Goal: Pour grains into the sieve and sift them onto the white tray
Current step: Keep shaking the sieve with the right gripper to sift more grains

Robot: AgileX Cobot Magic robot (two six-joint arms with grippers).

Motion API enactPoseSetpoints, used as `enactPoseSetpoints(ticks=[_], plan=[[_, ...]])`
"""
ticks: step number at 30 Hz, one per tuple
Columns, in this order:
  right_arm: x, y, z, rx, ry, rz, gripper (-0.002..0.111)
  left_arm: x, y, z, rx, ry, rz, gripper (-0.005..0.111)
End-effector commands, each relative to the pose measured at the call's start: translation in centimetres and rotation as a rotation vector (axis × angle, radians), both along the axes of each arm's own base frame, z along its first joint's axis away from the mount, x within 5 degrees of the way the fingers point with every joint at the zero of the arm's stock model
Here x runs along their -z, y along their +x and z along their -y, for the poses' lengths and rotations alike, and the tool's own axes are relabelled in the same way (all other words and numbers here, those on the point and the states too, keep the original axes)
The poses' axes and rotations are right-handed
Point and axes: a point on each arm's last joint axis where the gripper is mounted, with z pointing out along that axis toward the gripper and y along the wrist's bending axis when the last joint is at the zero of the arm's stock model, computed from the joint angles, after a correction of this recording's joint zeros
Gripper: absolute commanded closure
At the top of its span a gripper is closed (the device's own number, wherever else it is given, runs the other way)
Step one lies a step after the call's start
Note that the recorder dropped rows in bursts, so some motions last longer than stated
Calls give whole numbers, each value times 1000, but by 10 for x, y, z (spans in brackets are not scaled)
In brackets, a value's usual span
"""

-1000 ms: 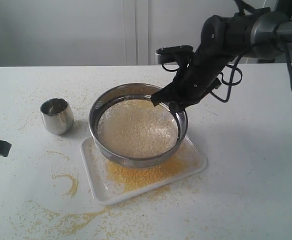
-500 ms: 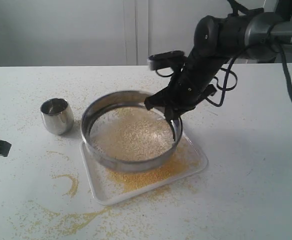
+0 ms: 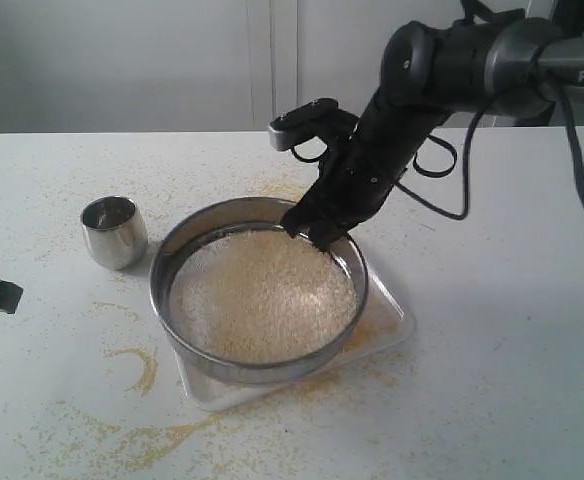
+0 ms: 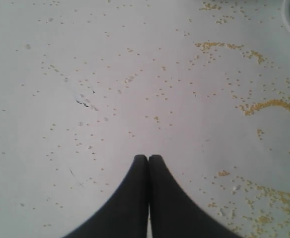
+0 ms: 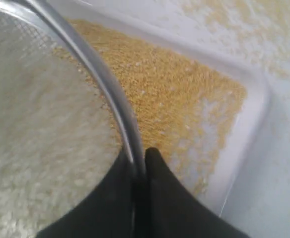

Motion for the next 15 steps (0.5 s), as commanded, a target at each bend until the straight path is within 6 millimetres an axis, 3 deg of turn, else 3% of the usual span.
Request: enactPoseSetpoints(ticks=[1, 3, 4, 7, 8, 12, 13, 15], plan=[[-9, 11, 6, 243, 67, 39, 108, 0, -2, -2, -2, 5, -1, 107], [-7, -6, -5, -241, -43, 67, 108, 0, -2, -2, -2, 5, -1, 107], [-5, -8, -3, -275, -93, 56, 108, 0, -2, -2, -2, 5, -1, 107], [-7, 14, 21, 377, -101, 92, 108, 0, -2, -2, -2, 5, -1, 107], [-7, 14, 20, 424, -79, 79, 108, 0, -2, -2, -2, 5, -1, 107], [-4, -12, -7, -273, -110, 39, 108, 0, -2, -2, -2, 5, -1, 107], [-4, -9, -5, -233, -137, 65, 108, 0, -2, -2, -2, 5, -1, 107], [-7, 10, 12, 260, -89, 92, 108, 0, -2, -2, -2, 5, -1, 107]])
